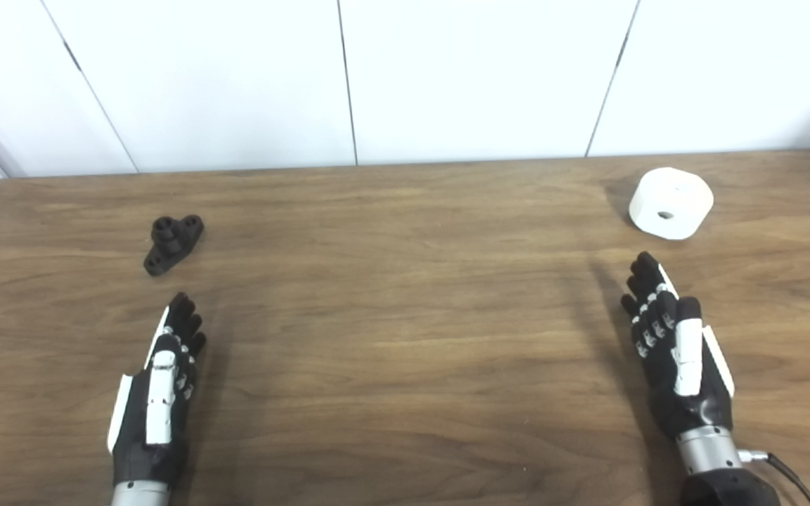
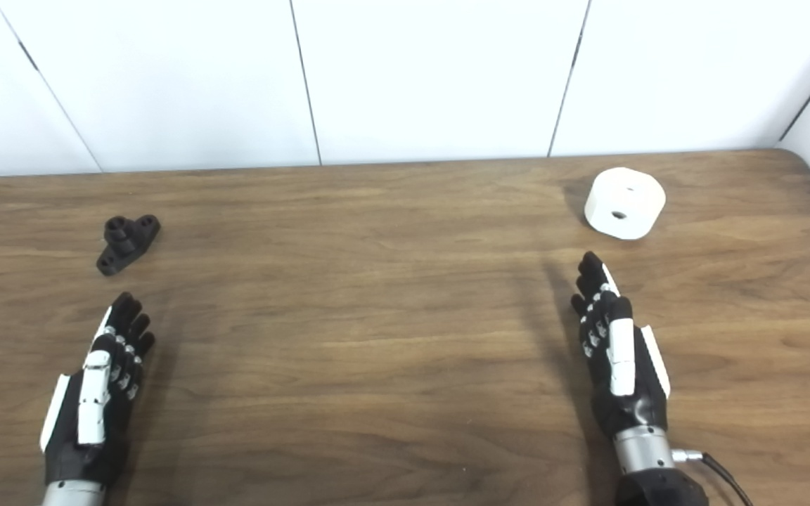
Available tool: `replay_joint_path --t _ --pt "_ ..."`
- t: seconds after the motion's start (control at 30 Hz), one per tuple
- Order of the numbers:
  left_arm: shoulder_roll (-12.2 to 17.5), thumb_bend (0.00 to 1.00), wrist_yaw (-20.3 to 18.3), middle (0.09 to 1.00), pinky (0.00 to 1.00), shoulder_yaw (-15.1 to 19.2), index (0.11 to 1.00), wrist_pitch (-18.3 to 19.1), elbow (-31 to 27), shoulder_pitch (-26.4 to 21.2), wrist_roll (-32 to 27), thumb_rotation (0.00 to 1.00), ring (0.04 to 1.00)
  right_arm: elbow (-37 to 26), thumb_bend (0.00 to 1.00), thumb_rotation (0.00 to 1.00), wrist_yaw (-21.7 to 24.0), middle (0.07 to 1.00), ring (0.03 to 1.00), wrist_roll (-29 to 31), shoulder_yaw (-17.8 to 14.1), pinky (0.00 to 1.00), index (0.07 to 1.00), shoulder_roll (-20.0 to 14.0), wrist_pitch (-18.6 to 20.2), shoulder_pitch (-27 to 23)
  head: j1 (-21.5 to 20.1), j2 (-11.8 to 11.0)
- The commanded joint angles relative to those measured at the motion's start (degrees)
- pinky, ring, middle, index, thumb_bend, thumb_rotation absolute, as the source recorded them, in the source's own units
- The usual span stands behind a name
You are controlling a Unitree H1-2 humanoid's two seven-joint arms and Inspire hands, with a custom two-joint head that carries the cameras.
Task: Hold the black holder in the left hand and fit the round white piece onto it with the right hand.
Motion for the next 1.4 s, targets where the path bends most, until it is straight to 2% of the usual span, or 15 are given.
replay_joint_path --t 0.0,0.33,0.5,0.67,0.87,1.03,1.27,1.37 --pt "-0.9 0.41 0.1 1.0 1.0 -0.4 1.0 0.3 0.2 2.1 0.4 1.0 1.0 -2.2 0.57 1.0 0.5 0.98 1.0 0.5 -0.1 1.0 0.956 -0.5 -0.9 3.0 0.1 0.1" --pt "-0.8 0.41 -0.1 1.0 1.0 -0.4 1.0 0.2 0.5 1.9 -0.1 0.98 1.0 -2.0 0.57 1.0 0.6 0.983 1.0 0.4 0.0 1.0 0.955 -0.3 -1.0 2.9 -0.4 -0.1" --pt "-0.8 0.39 -0.2 1.0 1.0 -0.3 1.0 -0.3 0.6 2.1 0.0 1.0 1.0 -2.5 0.57 1.0 0.5 0.978 1.0 -0.1 0.1 1.0 0.957 -0.2 -1.0 3.1 -0.1 -1.4" --pt "-1.1 0.42 -0.4 1.0 1.0 -0.7 1.0 -1.5 1.4 2.5 0.4 0.96 1.0 -1.8 0.57 1.0 0.4 0.975 1.0 -0.6 0.0 1.0 0.951 -0.2 -2.0 3.7 4.8 -4.9" --pt "-1.9 0.41 -0.5 1.0 1.0 -1.8 1.0 -2.2 1.5 3.5 0.8 0.97 1.0 0.4 0.57 1.0 1.7 0.996 1.0 0.2 -0.7 1.0 0.967 -1.0 -3.9 4.0 9.7 -8.3" --pt "-2.1 0.39 -0.5 1.0 1.0 -2.6 1.0 -3.0 2.0 4.0 1.8 0.96 1.0 0.4 0.58 1.0 2.0 0.998 1.0 0.6 -1.1 1.0 0.972 -1.3 -3.1 4.3 12.5 -10.2" --pt "-3.4 0.47 0.7 0.999 1.0 -3.7 1.0 -3.7 1.7 4.5 4.6 0.88 0.994 0.6 0.66 1.0 3.0 1.0 1.0 0.3 -1.8 1.0 0.976 -1.9 -2.9 4.6 16.0 -11.9" --pt "-3.9 0.47 0.8 0.999 1.0 -4.1 1.0 -4.1 1.8 4.8 4.7 0.85 0.995 1.2 0.69 1.0 2.7 0.983 1.0 0.5 -2.6 1.0 0.958 -1.6 -3.2 4.6 17.7 -12.8"
